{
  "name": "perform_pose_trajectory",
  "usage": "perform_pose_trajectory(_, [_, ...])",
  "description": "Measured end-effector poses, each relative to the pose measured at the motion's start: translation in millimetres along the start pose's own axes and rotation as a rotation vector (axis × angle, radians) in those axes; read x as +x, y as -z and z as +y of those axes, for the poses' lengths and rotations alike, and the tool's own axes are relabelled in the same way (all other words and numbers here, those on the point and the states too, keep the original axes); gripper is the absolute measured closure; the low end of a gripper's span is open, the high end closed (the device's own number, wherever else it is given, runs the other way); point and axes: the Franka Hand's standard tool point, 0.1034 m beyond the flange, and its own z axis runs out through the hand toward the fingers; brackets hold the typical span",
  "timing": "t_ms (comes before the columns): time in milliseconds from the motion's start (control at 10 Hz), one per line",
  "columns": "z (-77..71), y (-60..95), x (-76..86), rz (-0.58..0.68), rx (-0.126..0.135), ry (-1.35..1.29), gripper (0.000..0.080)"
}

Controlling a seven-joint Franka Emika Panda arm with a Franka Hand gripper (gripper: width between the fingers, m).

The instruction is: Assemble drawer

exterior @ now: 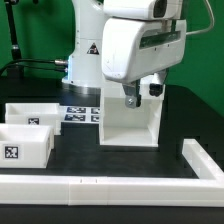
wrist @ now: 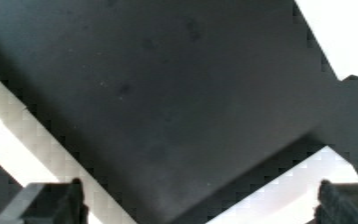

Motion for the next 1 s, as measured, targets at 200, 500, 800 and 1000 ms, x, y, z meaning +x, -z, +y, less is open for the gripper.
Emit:
perform_pose_trajectory(200, [-2.1, 6.8, -0.4, 0.002, -0.005, -0.045, 0.0150])
perform_pose_trajectory(500, [-44.2, 19.8, -13.1, 0.024, -0.035, -0.251, 0.0150])
perform_pose_trajectory(800, [-81.6, 20.8, -13.6, 0.016, -0.032, -0.410, 0.0150])
perform_pose_trajectory(1000, [-79.7, 20.3, -14.6, 0.016, -0.032, -0.406, 0.0150])
